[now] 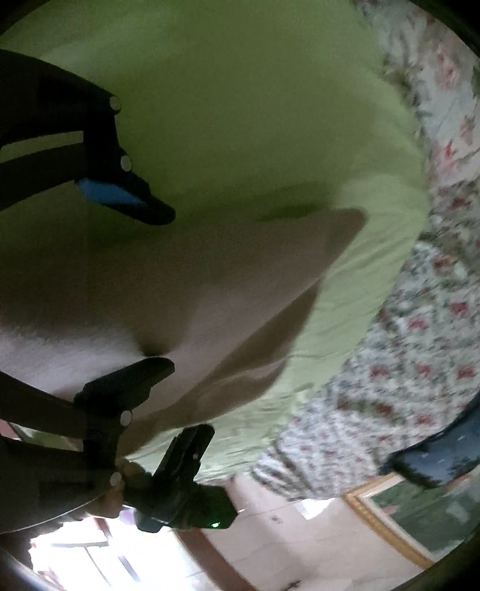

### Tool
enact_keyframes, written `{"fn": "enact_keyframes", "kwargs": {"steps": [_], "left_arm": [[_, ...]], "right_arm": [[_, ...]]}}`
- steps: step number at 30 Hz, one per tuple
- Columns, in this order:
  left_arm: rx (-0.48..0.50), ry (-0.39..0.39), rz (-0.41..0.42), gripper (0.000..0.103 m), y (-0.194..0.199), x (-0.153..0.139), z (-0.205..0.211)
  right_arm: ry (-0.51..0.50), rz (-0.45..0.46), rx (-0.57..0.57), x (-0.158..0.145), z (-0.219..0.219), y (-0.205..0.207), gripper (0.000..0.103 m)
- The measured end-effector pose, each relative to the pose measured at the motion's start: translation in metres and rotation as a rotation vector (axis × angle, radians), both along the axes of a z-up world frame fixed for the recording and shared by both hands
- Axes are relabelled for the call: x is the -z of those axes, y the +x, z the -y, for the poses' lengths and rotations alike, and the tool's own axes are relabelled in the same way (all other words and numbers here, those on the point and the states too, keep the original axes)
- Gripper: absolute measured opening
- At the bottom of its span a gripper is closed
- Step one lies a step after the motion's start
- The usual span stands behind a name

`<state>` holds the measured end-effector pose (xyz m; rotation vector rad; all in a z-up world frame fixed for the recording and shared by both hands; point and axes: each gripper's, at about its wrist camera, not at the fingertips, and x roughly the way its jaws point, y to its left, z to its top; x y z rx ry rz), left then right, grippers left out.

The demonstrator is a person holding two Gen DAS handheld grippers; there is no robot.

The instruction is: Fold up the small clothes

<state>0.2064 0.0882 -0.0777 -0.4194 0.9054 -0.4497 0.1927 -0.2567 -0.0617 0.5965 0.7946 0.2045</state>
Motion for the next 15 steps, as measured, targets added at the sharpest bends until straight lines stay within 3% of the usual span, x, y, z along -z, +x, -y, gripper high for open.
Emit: {"fn": "enact_keyframes", "kwargs": {"steps": [6,8,9,13,15], "left_arm": [[-0.090,0.025,-0.018,0.075,0.031,0.000,-0.014],[-0.102,0.035,-0.026,0.074,0.039,0.002,-0.010],[-0.106,0.047,-0.028,0.074,0.042,0.002,-0.008],[-0.088,0.138,-0.008,0.073,0.045,-0.001,0.008],[-0.075,0.179,-0.025,0.072,0.049,0.005,0.019]], "right_arm": [[-0.017,0.041,0.010,-0.020,0.000,0.046,0.059],[-0.014,0.007,-0.013,-0.015,-0.006,0.064,0.044],[-0.032,-0.020,-0.021,-0.011,-0.010,0.073,0.015],[0.000,0.077,0.042,-0.023,0.004,0.055,0.010],[-0.004,0.066,0.082,-0.019,0.012,0.048,0.010]]}}
